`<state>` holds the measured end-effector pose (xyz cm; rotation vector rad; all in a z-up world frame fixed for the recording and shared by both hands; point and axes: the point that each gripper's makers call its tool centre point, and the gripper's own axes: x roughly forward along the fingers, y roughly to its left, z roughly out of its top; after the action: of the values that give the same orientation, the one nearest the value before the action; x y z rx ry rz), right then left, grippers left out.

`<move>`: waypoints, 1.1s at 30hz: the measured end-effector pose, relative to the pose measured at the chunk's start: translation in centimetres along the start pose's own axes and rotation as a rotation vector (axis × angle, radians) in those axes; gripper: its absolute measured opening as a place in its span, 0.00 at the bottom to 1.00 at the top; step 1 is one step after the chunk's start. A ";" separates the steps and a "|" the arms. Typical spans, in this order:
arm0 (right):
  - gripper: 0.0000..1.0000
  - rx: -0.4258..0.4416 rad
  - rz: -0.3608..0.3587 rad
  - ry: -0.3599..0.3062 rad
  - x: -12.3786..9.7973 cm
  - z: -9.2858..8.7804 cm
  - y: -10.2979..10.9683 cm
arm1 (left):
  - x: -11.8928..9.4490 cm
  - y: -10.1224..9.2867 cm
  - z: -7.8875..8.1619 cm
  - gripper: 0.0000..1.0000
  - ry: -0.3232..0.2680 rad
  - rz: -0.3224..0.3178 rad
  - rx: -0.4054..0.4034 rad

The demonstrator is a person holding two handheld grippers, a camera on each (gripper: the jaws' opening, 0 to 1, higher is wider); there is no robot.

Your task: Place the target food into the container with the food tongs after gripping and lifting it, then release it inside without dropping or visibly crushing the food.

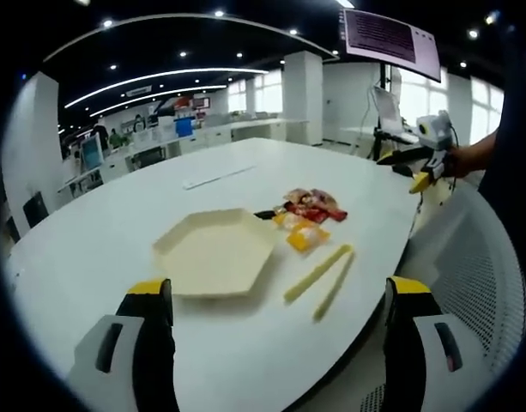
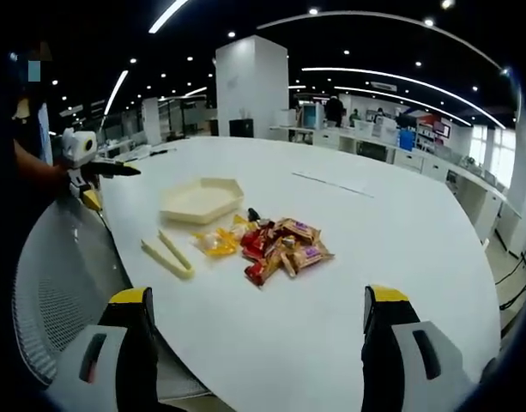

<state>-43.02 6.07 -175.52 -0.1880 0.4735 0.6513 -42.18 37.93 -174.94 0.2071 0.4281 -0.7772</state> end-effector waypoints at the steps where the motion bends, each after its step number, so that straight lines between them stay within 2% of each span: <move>1: 1.00 -0.001 0.001 -0.001 0.0 0.0 0.0 | 0.0 0.0 0.0 0.99 -0.001 -0.001 0.000; 12: 1.00 -0.040 0.020 0.004 0.4 0.9 -0.1 | 0.1 -0.2 0.0 0.99 -0.001 -0.014 -0.004; 24: 1.00 -0.066 0.058 0.006 1.0 1.4 0.8 | 0.2 -0.4 -0.2 0.99 0.004 -0.024 -0.006; 33: 1.00 -0.057 0.056 -0.006 0.6 1.5 0.8 | 0.4 -1.2 0.0 0.99 0.035 -0.090 0.028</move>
<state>-42.55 7.52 -174.52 -0.2273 0.4558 0.7204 -42.78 36.79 -175.13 0.2290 0.4624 -0.8690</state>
